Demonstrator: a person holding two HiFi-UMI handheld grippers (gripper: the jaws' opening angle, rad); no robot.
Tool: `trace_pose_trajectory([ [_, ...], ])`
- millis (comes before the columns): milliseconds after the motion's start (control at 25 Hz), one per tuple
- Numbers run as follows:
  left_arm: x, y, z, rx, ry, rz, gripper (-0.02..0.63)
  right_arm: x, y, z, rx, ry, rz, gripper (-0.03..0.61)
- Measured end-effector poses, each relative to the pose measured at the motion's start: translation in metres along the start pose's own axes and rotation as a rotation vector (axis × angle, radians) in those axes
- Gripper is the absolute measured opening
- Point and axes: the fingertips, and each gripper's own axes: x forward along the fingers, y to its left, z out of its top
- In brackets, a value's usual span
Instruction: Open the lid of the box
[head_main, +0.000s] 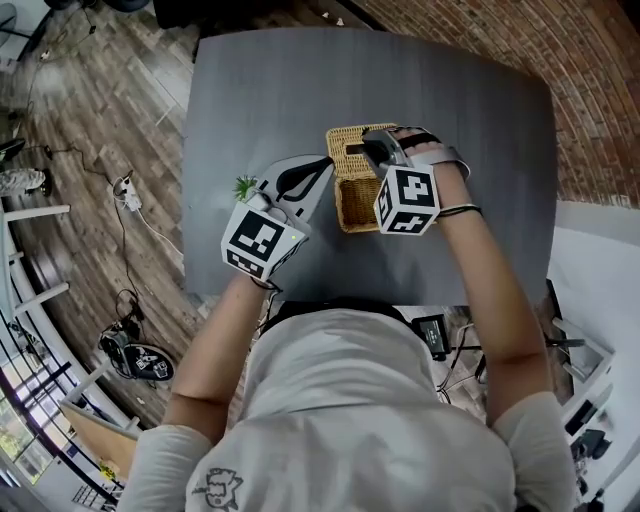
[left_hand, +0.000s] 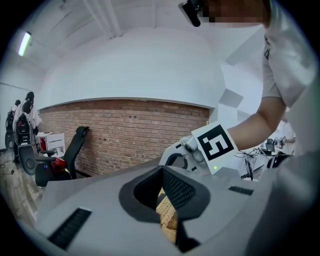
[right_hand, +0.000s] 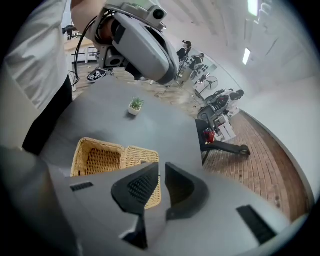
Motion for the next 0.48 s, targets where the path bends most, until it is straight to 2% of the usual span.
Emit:
trace_pose_trajectory([
  [480, -0.05, -0.03, 0.005, 0.033, -0.033, -0.095, 0.011, -0.056, 0.038, 0.048, 0.206, -0.056, -0.098, 0.034],
])
